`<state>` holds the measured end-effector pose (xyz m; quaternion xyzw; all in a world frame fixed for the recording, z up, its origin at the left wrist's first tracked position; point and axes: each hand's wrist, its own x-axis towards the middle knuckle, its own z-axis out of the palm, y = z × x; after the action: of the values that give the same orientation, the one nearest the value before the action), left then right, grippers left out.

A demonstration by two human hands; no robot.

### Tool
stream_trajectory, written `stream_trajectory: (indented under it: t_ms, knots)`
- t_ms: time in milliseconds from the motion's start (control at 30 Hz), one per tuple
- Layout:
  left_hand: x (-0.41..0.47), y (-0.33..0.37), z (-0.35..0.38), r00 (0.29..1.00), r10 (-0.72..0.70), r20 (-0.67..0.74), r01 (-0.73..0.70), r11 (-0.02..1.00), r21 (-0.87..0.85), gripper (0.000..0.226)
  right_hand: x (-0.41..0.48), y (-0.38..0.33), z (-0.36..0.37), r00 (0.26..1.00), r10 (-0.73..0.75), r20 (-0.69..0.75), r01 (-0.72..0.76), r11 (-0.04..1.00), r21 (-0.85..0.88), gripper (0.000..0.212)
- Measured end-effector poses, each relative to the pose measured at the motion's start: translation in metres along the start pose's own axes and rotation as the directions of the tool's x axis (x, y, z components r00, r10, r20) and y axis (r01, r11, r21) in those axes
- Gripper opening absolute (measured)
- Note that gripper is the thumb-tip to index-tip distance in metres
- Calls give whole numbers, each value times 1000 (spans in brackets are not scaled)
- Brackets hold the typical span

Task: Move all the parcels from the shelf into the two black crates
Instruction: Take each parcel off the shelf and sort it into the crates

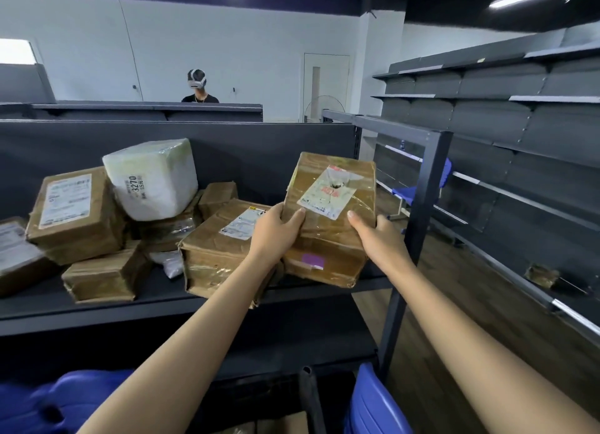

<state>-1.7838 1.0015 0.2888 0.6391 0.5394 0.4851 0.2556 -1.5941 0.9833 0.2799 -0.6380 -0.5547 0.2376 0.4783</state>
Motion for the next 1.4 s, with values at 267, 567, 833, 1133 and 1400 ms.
stream_trajectory:
  t_ms: [267,567,833,1133,1400]
  knots:
    - [-82,19,-41,985,113,-131,-131,982,-135,12,-86,-35,-19,980,-195,-30,197,977,81,38]
    - [-201,12,-141,964,199,-175,-242,931,-274,23,-220,-73,13,936,-342,-82,350,930,117,63]
    - [-300,-33,-245,974,127,-186,-179,938,-298,45,-344,-94,91,933,-356,-41,338,838,428,50]
    - [-347,-75,-314,993,-43,-110,7,951,-310,31,-408,-99,156,915,-395,78,322,833,450,64]
    - [-360,-86,-326,961,-61,-269,-31,946,-323,40,-404,-115,169,910,-349,224,189,830,524,62]
